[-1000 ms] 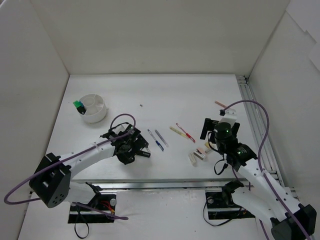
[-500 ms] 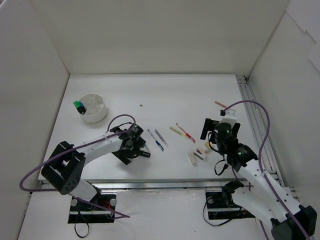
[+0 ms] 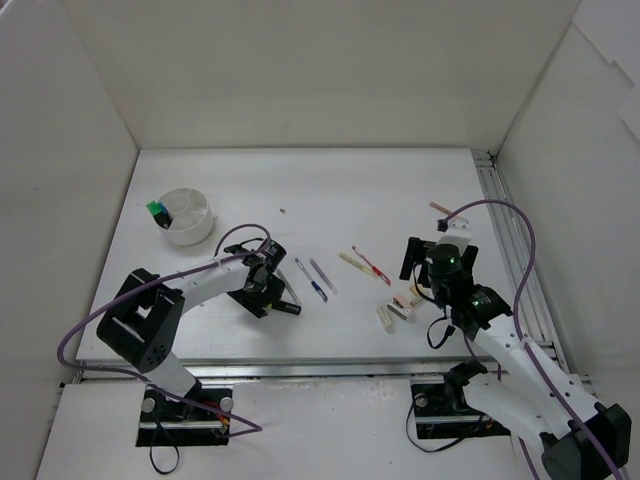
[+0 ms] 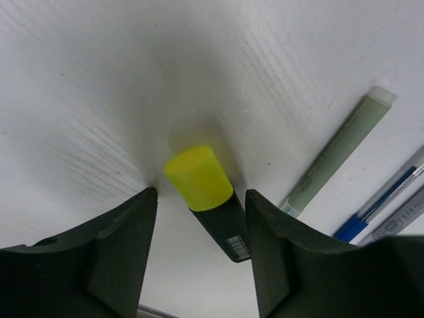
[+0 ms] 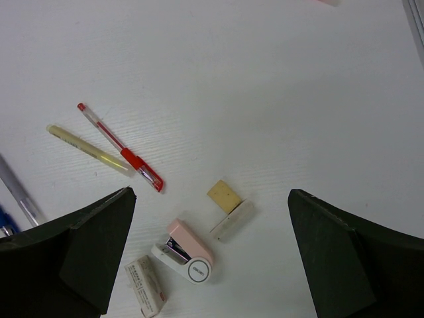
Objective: Sort the stationery into containers
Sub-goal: Pick up the pen from the center of the board.
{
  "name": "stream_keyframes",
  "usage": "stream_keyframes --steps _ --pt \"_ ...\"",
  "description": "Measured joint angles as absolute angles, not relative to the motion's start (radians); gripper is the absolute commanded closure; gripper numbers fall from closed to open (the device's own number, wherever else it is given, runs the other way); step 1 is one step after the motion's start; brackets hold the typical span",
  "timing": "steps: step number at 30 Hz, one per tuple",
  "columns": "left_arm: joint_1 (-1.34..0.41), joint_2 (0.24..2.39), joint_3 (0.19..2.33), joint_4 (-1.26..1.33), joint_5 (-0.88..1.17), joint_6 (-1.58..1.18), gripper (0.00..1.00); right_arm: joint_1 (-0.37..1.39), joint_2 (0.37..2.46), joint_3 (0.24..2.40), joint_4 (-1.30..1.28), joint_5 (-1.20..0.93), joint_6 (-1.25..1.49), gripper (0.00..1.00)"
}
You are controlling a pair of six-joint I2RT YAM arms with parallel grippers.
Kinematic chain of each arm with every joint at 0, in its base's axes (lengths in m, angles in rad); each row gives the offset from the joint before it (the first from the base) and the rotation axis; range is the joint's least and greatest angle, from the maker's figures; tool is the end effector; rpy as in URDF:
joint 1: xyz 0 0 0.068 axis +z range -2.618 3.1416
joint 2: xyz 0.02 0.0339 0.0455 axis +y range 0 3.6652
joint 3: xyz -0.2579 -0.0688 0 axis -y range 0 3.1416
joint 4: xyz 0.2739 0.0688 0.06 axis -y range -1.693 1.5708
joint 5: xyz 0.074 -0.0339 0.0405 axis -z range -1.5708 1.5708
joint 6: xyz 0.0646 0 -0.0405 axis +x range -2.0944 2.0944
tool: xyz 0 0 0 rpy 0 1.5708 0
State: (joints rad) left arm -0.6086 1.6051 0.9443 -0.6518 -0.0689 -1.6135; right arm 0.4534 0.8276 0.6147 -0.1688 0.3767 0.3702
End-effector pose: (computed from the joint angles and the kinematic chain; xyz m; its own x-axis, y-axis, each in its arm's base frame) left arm 0.2628 -0.1777 0.1167 -0.5216 -0.8514 -0.0556 -0.8163 0.5169 -0.2579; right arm 0.2354 0.0883 0.2542 -0.3485 0.2044 -0.9147 0.0275 0.9777 0.2080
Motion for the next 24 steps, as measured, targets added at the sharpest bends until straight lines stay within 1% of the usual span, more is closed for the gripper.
stream_keyframes --steps 5,11,12,14,18,21,24 --pt "-0.607 1.61 0.946 -0.653 -0.072 -1.601 0.66 0.453 0.834 0.615 -0.168 0.377 0.37 0.02" --pt "-0.606 1.612 0.946 -0.653 -0.076 -1.57 0.7 0.453 0.83 0.615 -0.169 0.376 0.371 0.02" --pt "-0.606 1.612 0.946 -0.653 -0.077 -1.565 0.74 0.453 0.824 0.615 -0.17 0.376 0.371 0.02" --pt "-0.605 1.61 0.947 -0.654 -0.082 -1.554 0.76 0.453 0.806 0.615 -0.169 0.375 0.371 0.02" --pt "-0.598 1.586 0.947 -0.681 -0.132 -1.536 0.78 0.453 0.778 0.615 -0.169 0.377 0.37 0.02" --pt "-0.592 1.497 0.946 -0.704 -0.204 -1.496 0.79 0.453 0.784 0.615 -0.169 0.376 0.37 0.02" --pt "-0.589 1.357 0.949 -0.717 -0.303 -1.445 0.79 0.453 0.793 0.615 -0.169 0.376 0.37 0.02"
